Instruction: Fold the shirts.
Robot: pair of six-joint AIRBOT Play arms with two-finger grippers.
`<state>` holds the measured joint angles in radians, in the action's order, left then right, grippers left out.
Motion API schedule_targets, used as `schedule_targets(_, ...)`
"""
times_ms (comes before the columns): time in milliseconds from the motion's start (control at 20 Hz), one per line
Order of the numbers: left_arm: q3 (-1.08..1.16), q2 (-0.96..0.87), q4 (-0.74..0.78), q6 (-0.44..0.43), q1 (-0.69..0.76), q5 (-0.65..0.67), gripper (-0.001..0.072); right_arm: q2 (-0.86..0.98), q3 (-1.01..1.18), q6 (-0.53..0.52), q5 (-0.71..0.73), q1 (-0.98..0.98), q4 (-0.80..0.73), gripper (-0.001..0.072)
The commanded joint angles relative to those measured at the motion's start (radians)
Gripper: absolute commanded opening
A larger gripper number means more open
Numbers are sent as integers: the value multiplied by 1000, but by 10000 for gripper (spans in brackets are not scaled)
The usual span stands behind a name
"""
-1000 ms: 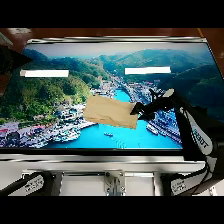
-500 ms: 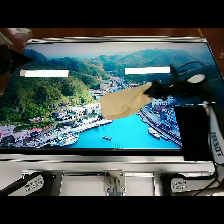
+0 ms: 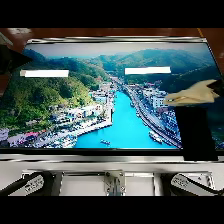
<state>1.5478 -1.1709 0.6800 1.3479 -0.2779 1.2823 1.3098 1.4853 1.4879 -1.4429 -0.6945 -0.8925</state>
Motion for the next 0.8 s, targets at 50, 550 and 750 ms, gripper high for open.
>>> schedule_targets(50,0,2,-36,-16,0,25,35,-19,10,35,-45,-138,-137,57)
schedule_targets(550,0,33,-37,-25,0,39,35,-19,3,117,-224,-183,-501,58)
schedule_targets(750,0,39,-37,-31,0,39,35,-59,-137,140,-277,-183,-611,57)
